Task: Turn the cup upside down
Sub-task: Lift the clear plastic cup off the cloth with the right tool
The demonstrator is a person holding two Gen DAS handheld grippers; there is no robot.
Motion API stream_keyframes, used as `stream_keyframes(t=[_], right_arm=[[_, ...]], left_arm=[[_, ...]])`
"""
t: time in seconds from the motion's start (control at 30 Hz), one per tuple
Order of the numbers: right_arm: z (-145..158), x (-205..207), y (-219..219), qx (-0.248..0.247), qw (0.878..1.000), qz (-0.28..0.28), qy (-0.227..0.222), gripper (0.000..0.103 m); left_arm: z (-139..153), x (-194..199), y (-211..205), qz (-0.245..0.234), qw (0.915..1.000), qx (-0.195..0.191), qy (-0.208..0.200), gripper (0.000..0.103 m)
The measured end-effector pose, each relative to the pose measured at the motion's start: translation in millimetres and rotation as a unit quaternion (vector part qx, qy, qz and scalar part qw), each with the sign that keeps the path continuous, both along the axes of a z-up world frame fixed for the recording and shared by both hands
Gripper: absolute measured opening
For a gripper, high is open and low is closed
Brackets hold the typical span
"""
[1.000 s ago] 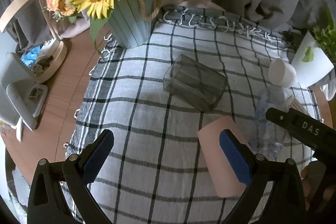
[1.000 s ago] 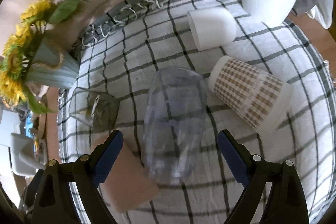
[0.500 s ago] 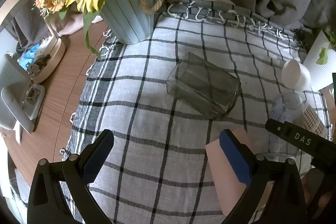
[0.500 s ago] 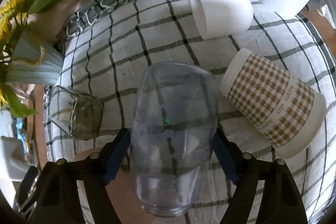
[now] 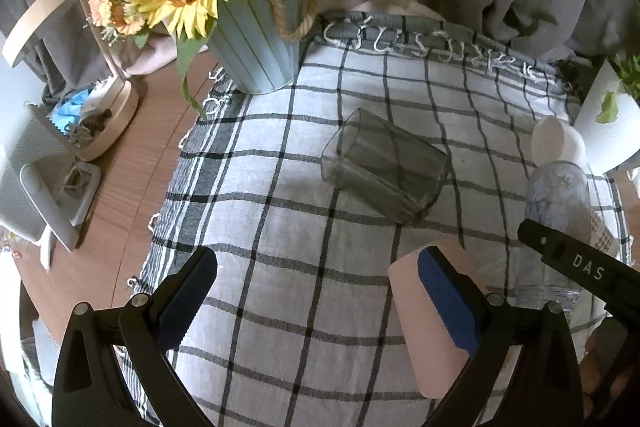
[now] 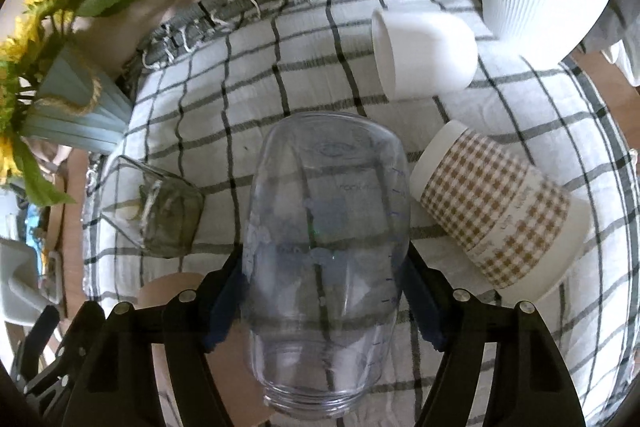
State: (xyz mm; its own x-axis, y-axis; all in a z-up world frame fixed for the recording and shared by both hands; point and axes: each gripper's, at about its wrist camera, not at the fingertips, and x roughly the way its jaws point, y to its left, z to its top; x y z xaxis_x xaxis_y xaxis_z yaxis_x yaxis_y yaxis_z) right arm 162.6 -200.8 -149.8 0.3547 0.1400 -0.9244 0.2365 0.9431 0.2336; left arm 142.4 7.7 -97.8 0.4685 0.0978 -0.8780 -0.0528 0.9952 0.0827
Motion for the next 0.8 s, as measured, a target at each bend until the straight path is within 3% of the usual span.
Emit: stream_keyframes(t=[0.43,0.8], right_arm=[[58,-75,-5,-0.012,0.999,0.015,-0.05,0.072],[34,-129,-4,-0.015,0.999,0.042,0.008,0.072]], left_arm=[[19,-54,-8,-0.008,0.9995,-0.032,0.003,0.102],[-5,-94,-17,-0.021,0.9984,-0.019,0.048,0.102]])
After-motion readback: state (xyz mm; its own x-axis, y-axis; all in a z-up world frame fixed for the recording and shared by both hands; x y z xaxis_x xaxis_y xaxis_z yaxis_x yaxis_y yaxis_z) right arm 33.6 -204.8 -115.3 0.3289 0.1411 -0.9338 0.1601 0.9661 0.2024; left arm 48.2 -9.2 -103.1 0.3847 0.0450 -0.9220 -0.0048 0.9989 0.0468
